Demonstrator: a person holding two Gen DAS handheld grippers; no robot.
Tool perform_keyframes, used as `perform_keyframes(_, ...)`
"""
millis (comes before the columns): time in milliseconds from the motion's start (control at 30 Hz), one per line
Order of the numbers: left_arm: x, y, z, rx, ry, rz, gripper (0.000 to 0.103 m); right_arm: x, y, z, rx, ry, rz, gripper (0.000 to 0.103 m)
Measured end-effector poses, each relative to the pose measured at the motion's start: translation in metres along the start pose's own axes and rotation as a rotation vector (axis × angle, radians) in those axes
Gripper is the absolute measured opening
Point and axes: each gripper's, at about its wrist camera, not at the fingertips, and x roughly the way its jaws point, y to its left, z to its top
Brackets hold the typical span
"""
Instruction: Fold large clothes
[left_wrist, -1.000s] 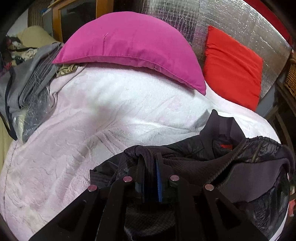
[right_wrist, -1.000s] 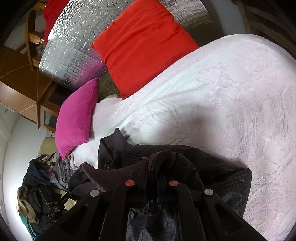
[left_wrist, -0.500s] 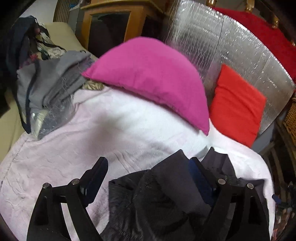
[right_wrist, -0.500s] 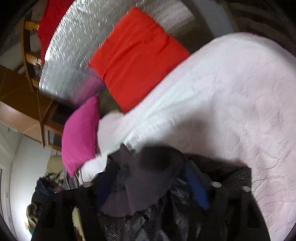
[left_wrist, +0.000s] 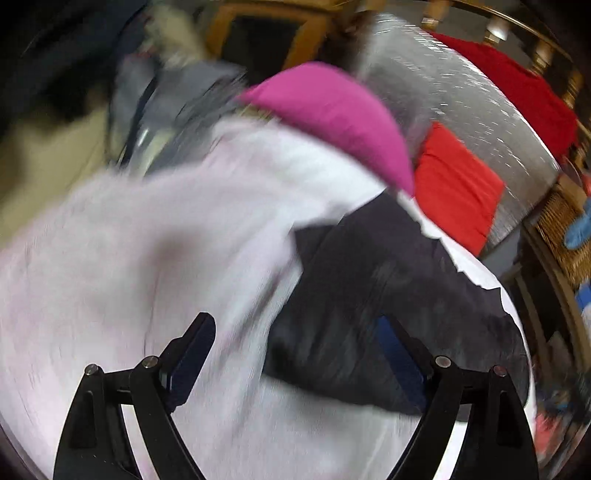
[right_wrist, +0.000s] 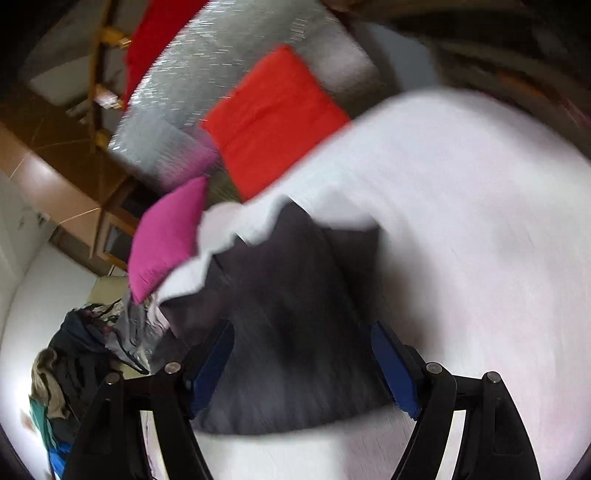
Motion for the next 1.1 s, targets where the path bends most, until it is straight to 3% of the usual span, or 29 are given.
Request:
perform_keyframes(100,0.002,0.010,-0.022,-0.122,0.026,-0.030,0.089,-0.001,-0.011,-0.036,0.072,0.021,0.045,0.080)
perform_keyframes(233,0.006,0.001,-0.036,-0.186,0.018,-0.052,0.089,0.030,-0.013,-0.060,0.171,0.094,0.119,0.080)
perform_keyframes(433,0.029,-0.025,-0.039,-0.168,0.045,-0.059,0.089,0.060,-0.015,-0.056,0.268,0.044,0.134,0.080)
perform_keyframes(567,0.052,-0.029,-0.039,-0.219,0.063,-0.023,0.089,0.072,-0.024,-0.054,0.361,-0.001,0.125,0.080)
perform_keyframes(667,0.060,-0.028,-0.038,-0.258,0.061,-0.012,0.089,0.077,-0.025,-0.053,0.355,-0.025,0.098,0.077)
perform_keyframes(733,0.064,-0.025,-0.038,-0.286,0.055,-0.015,0.087,0.079,-0.020,-0.051,0.318,-0.030,0.065,0.068)
perform_keyframes(800,0.065,-0.021,-0.037,-0.305,0.049,-0.014,0.073,0.081,-0.018,-0.048,0.301,-0.018,0.059,0.045)
perform_keyframes(867,0.067,-0.017,-0.034,-0.312,0.059,-0.015,0.046,0.083,-0.014,-0.043,0.276,-0.002,0.055,0.037)
perform_keyframes(967,0.064,-0.021,-0.028,-0.271,0.069,-0.032,0.021,0.079,-0.004,-0.035,0.210,0.003,0.035,0.023)
perform_keyframes(1100,0.046,-0.034,-0.018,-0.216,0.033,-0.027,0.014,0.066,0.019,-0.023,0.143,-0.012,0.029,0.017)
